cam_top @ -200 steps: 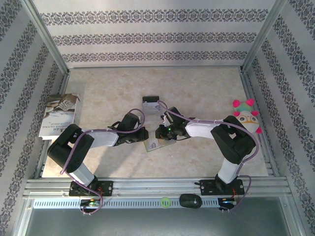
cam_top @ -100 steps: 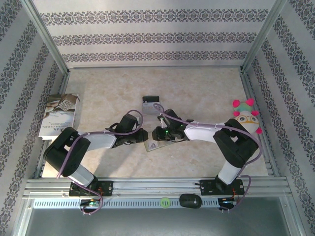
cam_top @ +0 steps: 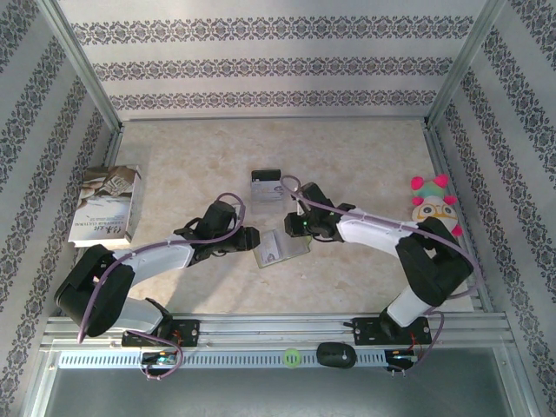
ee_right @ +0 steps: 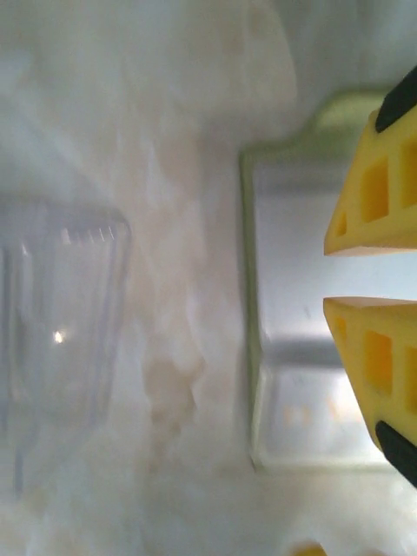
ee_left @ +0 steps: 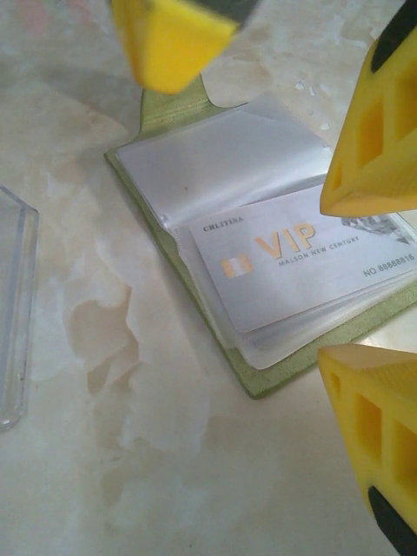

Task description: Take the credit cards out of the card holder

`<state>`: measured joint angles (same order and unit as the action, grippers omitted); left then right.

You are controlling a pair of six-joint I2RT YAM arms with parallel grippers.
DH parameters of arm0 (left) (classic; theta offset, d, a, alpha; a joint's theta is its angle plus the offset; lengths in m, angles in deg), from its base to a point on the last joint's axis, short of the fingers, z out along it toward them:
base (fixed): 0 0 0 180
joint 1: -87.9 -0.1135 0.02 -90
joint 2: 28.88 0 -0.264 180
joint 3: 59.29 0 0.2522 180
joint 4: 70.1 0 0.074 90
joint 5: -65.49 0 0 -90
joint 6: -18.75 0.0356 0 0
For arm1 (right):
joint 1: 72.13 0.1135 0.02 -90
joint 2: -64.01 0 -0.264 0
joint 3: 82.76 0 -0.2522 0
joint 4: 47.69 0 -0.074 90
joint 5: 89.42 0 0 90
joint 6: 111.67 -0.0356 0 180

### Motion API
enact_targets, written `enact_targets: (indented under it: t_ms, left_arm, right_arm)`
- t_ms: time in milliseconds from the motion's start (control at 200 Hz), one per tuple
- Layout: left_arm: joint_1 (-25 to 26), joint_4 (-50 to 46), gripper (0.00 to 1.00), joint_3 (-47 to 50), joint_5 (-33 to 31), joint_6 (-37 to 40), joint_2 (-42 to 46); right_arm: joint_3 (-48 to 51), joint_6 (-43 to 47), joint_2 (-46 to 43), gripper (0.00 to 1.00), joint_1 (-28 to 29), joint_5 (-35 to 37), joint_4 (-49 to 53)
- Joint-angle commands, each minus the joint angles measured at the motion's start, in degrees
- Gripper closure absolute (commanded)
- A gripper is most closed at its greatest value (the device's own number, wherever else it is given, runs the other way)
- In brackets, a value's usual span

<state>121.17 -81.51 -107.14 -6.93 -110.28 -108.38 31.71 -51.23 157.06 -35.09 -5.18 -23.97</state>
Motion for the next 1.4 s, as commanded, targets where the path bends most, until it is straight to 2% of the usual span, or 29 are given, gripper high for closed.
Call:
enact_targets:
  t_ms: [0,170,325,455,605,759,884,1039,1244,1394]
  left_arm:
    - [0.8,-1.8,0.54,-0.2,-1.2,0.7,0.5]
    - [0.9,-2.1,0.51,0.2,-0.8,0.9,1.0]
    - [0.9,-1.4,0.51,0.9,-0.3,0.8,1.4]
    - [0.9,-0.9,0.5,1.2,-0.1,0.9,1.3]
    - [0.9,-0.9,0.5,0.9,0.1,1.5,0.8]
    - [0.9,-0.7,0.5,0.9,0.3,1.7,0.7]
    - [0.9,-0.6,0.5,0.9,0.7,1.7,1.2]
    - [0.9,-0.9,0.49,1.0,1.4,2.3,2.4]
    - [1.0,-1.8,0.49,1.9,0.9,3.2,3.5]
    - [0.9,-3.1,0.49,1.6,-0.2,4.7,3.0]
  right_arm:
    - [-4.0,4.3,2.1,0.81,-1.6,6.2,4.8]
    - [-7.8,5.2,5.5,0.71,-3.3,6.5,8.2]
    - [-3.6,2.9,1.5,0.62,-3.3,6.9,8.6]
    - [0.3,1.9,-2.3,0.6,-2.3,6.3,9.1]
    - [1.9,0.8,-2.6,0.6,-1.0,6.5,10.1]
    - [2.0,0.4,-1.1,0.68,0.2,6.4,9.5]
    - [2.5,-1.3,-1.1,0.87,1.4,8.4,10.0]
    - [4.4,-4.8,-4.5,1.0,4.1,12.2,11.5]
    - [7.1,-12.5,-8.2,1.0,7.8,15.5,12.0]
    - [7.5,-12.7,-7.8,1.0,8.6,15.8,10.9]
